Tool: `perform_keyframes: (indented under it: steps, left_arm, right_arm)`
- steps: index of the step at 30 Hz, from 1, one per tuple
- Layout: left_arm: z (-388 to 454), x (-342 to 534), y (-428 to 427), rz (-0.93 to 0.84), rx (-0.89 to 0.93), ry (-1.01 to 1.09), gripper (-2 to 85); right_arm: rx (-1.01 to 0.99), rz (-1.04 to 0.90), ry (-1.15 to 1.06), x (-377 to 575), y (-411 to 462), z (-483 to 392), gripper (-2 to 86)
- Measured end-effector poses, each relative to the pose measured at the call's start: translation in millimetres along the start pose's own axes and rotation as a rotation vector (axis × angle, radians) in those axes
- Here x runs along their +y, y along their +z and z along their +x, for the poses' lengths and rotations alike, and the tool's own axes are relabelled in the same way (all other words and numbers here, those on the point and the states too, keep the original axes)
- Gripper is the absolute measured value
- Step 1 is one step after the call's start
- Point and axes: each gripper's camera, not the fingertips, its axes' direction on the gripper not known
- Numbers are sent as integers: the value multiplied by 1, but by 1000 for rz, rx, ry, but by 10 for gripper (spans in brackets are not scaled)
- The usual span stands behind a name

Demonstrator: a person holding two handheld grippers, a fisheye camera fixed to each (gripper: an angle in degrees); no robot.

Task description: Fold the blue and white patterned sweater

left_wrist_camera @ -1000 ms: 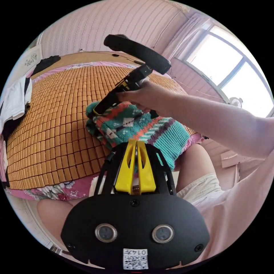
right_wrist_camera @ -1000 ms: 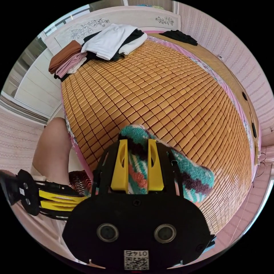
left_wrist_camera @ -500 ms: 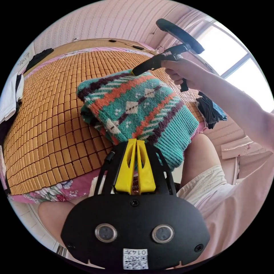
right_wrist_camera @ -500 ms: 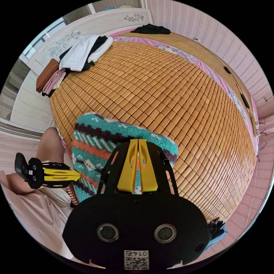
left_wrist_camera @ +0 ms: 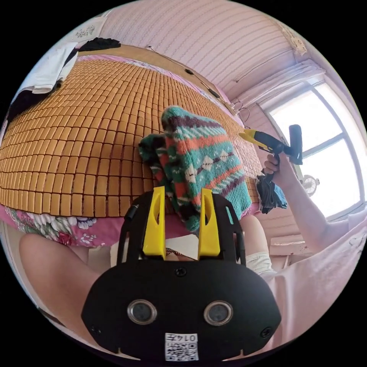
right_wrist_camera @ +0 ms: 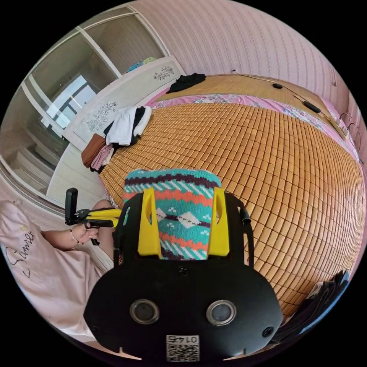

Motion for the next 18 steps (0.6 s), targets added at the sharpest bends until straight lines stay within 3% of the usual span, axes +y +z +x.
perform_keyframes:
  steps: [5,8,11,18]
  left_arm:
    - [-20,-18,38,-42,121,-137,180]
    - [-27,-23,47,-30,162,-155,177]
    - [-24,-28,53,-32,181,-130,168]
    - [-22,-38,63,-88,243,-107,115]
  right_arm:
    - [-87,-183,139,62,41,75,226]
    - [-284,-172,191,86,51,107,204]
    - [-359,-173,232,108,53,129,186]
    - [-310,-161,154,151,23,122,140]
